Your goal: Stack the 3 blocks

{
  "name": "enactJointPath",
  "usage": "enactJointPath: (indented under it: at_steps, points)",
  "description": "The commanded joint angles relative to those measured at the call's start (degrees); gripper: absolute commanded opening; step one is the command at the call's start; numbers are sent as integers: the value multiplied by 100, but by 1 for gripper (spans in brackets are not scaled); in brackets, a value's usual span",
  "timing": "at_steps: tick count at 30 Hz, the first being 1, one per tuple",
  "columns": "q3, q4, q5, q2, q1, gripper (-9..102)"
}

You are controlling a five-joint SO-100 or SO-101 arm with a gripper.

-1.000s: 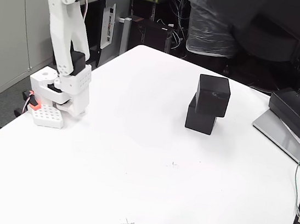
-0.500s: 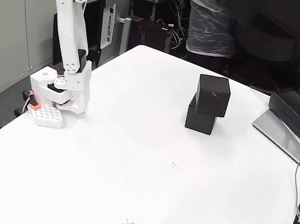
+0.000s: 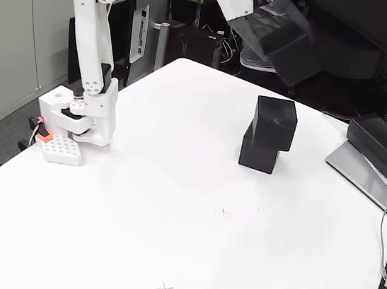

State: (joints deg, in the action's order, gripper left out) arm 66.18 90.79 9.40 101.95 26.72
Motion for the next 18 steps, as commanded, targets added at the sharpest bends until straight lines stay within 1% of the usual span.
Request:
enactJointPath:
  at_steps: [1,18]
  points:
    - [149,0,-35,26,0,-1]
    - [914,0,-44,18,9,-1]
